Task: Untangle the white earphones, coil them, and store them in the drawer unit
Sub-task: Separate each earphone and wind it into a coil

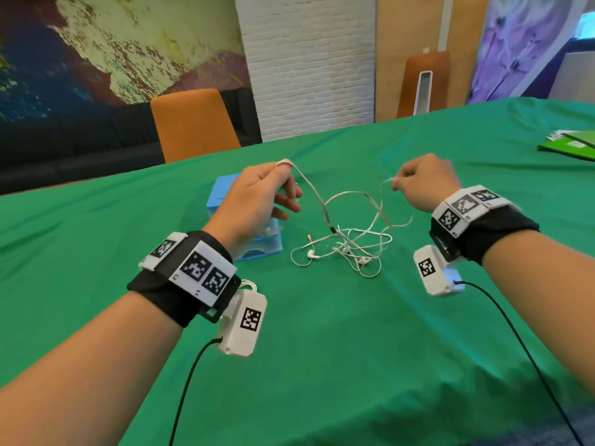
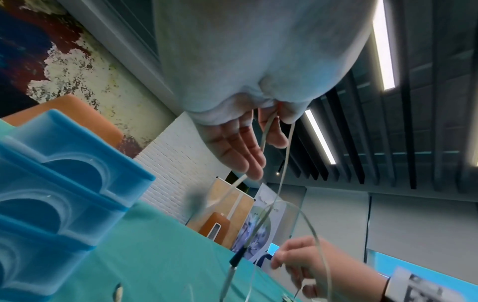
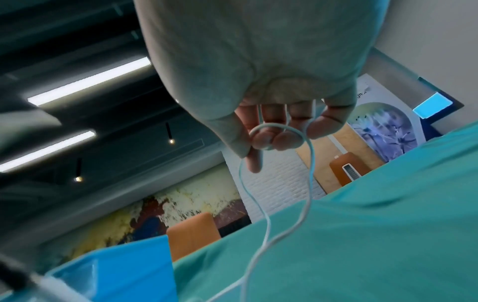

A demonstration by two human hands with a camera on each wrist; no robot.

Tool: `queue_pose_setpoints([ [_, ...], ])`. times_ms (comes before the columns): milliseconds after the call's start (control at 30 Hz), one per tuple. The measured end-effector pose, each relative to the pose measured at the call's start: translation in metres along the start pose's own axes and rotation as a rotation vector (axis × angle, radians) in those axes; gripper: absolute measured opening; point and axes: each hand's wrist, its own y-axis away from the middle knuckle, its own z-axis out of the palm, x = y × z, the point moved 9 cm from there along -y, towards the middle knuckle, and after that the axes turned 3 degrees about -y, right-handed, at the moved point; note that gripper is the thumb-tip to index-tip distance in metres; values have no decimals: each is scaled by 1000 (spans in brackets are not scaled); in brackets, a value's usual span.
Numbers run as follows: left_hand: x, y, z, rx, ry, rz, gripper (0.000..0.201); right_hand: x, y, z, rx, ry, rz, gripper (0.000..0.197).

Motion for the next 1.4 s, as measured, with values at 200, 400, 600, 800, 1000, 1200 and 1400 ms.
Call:
queue_pose_setpoints([
  [200, 32, 1, -1, 2, -1, 38, 46, 10, 12, 3, -47, 145, 44, 35],
  [400, 42, -2, 7, -2, -35, 52, 47, -92, 56, 1, -340, -407, -452, 28],
  [600, 43, -2, 4, 60, -96, 80, 45, -91, 98, 67, -723, -89, -462, 10],
  [800, 31, 6, -9, 67, 55, 13, 25, -69, 62, 45, -513, -285, -348, 27],
  [1000, 20, 9, 17, -76, -41, -43, 32, -121, 48, -6, -370, -139, -466, 17],
  [1200, 40, 3, 25, -122, -100, 54, 36, -190, 65, -29, -457, 23, -638, 8],
  [1400, 48, 4, 21, -133, 204, 36, 33, -216, 61, -55, -392, 68, -746, 16],
])
